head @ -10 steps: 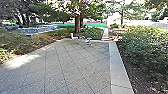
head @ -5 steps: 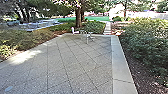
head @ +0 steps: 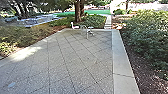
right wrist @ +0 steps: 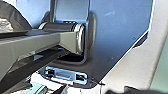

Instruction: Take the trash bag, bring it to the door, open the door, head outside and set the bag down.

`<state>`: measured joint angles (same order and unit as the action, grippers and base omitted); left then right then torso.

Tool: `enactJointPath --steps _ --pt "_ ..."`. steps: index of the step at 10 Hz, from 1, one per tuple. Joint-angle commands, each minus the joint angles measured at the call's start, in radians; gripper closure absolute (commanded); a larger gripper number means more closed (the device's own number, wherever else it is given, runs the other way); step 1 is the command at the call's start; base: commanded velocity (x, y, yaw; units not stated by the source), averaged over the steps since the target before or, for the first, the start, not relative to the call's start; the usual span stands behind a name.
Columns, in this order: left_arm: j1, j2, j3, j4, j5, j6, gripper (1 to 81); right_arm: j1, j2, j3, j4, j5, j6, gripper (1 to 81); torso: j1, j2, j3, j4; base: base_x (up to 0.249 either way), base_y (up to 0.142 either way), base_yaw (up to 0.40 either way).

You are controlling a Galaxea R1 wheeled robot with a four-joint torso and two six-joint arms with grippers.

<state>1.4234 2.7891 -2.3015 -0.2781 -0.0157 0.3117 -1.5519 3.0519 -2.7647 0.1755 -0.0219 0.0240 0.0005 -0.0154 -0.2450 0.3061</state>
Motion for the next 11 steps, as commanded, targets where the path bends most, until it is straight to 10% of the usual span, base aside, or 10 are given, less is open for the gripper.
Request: enactJointPath --steps 1,2,5,6,8,9,11 --pt "-0.089 -0.147 0.16 -0.067 0.076 -0.002 81.1 0.019 0.003 0.001 0.002 -0.072 0.001 1.0 0.0 0.0 -0.089 0.0 0.0 0.0 0.0" --pt "-0.114 -0.173 0.184 -0.088 0.077 -0.002 81.1 0.02 0.003 0.001 0.004 -0.072 0.001 1.0 0.0 0.0 -0.016 0.0 0.0 0.0 0.0" --pt "-0.266 -0.23 0.189 -0.187 0.168 -0.002 81.1 0.017 0.003 0.002 -0.001 -0.072 -0.001 1.0 0.001 0.001 -0.081 0.0 0.0 0.0 0.0" --pt "-0.309 -0.241 0.188 -0.211 0.195 -0.002 81.1 0.017 0.003 0.001 -0.001 -0.072 -0.003 1.0 0.001 0.001 -0.081 0.076 0.0 0.0 0.0" --pt "-0.378 -0.246 0.177 -0.248 0.244 -0.003 81.1 0.017 0.001 -0.001 0.004 -0.072 -0.003 1.0 0.001 0.001 -0.077 0.115 0.0 0.0 0.0" --pt "-0.41 -0.235 0.171 -0.265 0.263 -0.003 81.1 0.019 0.001 -0.001 0.005 -0.072 -0.001 1.0 0.001 0.001 -0.077 0.048 0.0 0.0 0.0" --pt "-0.468 -0.229 0.165 -0.293 0.287 -0.006 81.1 0.02 0.001 -0.001 0.007 -0.072 -0.001 1.0 0.001 0.001 -0.077 0.099 0.0 0.0 0.0"
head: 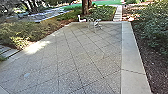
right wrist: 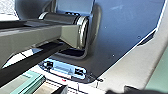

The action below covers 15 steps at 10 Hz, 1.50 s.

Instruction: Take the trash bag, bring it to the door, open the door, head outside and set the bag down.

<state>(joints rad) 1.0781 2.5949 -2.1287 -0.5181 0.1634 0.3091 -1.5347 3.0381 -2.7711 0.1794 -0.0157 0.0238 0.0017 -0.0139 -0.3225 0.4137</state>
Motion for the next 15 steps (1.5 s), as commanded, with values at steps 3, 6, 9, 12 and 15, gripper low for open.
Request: enactJointPath --steps 3,6,9,12,15 --pt "-0.23 -0.033 -0.074 -0.131 0.197 -0.004 81.1 0.001 0.014 0.005 0.002 -0.078 -0.001 1.0 0.0 0.0 -0.099 0.0 0.0 0.0 0.0" --pt "-0.335 -0.025 -0.15 -0.186 0.281 -0.004 81.1 0.0 0.014 0.005 0.002 -0.078 -0.001 1.0 0.0 0.001 -0.082 0.0 0.0 0.0 0.0" --pt "-0.447 -0.022 -0.227 -0.229 0.396 -0.004 81.1 0.0 0.014 0.009 0.0 -0.078 -0.001 1.0 0.001 0.001 -0.088 0.0 0.0 0.0 0.0" --pt "-0.554 -0.019 -0.31 -0.238 0.494 -0.007 81.1 -0.003 0.014 0.009 -0.001 -0.078 -0.002 1.0 0.001 0.002 -0.089 0.0 0.0 0.0 0.0" --pt "-0.609 -0.019 -0.361 -0.244 0.551 -0.007 81.1 -0.005 0.014 0.01 -0.004 -0.076 -0.002 1.0 0.001 0.002 -0.089 0.0 0.0 0.0 0.0"
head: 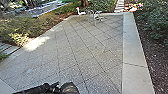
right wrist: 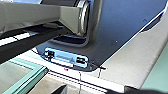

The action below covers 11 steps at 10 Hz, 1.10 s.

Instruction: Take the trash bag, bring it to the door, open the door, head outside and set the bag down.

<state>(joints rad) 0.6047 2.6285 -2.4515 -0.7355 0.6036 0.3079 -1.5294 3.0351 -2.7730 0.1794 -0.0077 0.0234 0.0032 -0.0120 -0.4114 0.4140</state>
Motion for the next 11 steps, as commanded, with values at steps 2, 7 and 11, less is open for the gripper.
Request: enactJointPath --steps 2,7,11 --pt "-0.133 -0.047 -0.038 -0.025 0.116 -0.004 1.0 -0.012 0.017 0.012 0.002 -0.084 0.0 1.0 0.0 0.0 0.0 0.0 0.0 0.0 0.0" --pt "0.042 0.033 -0.055 0.031 0.097 0.031 81.1 -0.012 0.017 0.01 0.003 -0.083 0.007 1.0 0.001 0.0 0.108 0.0 0.0 0.0 0.0" --pt "0.319 0.217 -0.182 0.154 -0.005 0.168 81.1 -0.01 0.015 0.007 0.003 -0.083 0.009 1.0 0.0 0.0 0.174 -0.075 0.0 0.0 0.0"
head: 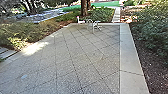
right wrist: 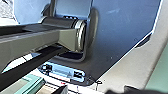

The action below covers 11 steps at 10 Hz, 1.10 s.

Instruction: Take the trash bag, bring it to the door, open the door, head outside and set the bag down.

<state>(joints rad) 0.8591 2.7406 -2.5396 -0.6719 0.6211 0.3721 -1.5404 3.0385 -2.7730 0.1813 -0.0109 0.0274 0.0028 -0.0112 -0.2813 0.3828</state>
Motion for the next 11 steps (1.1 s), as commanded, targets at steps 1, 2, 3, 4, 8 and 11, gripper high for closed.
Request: enactJointPath --steps 1,2,3,4,8,11 --pt "0.129 0.14 -0.141 0.118 -0.063 0.14 81.1 0.002 0.012 0.01 0.001 -0.08 0.005 1.0 0.0 0.0 0.066 -0.065 0.0 0.0 0.0" --pt "0.178 0.159 -0.165 0.132 -0.069 0.175 81.1 0.002 0.012 0.01 0.001 -0.08 0.005 1.0 0.0 0.0 0.092 -0.09 0.0 0.0 0.0" --pt "0.215 0.157 -0.173 0.123 -0.079 0.206 81.1 0.002 0.012 0.012 0.001 -0.08 0.005 1.0 0.0 0.0 0.049 -0.048 0.0 0.0 0.0" --pt "0.244 0.16 -0.173 0.126 -0.117 0.221 81.1 0.004 0.012 0.012 0.001 -0.08 0.006 1.0 -0.001 0.0 0.072 -0.071 0.0 0.0 0.0" --pt "0.32 0.177 -0.173 0.132 -0.173 0.225 1.0 0.004 0.012 0.012 0.001 -0.08 0.006 1.0 -0.002 -0.001 0.087 -0.092 0.0 0.0 0.0" --pt "0.415 0.208 -0.174 0.135 -0.233 0.294 1.0 0.004 0.012 0.014 0.003 -0.08 0.008 1.0 -0.002 -0.001 0.139 -0.161 0.0 0.0 0.0"
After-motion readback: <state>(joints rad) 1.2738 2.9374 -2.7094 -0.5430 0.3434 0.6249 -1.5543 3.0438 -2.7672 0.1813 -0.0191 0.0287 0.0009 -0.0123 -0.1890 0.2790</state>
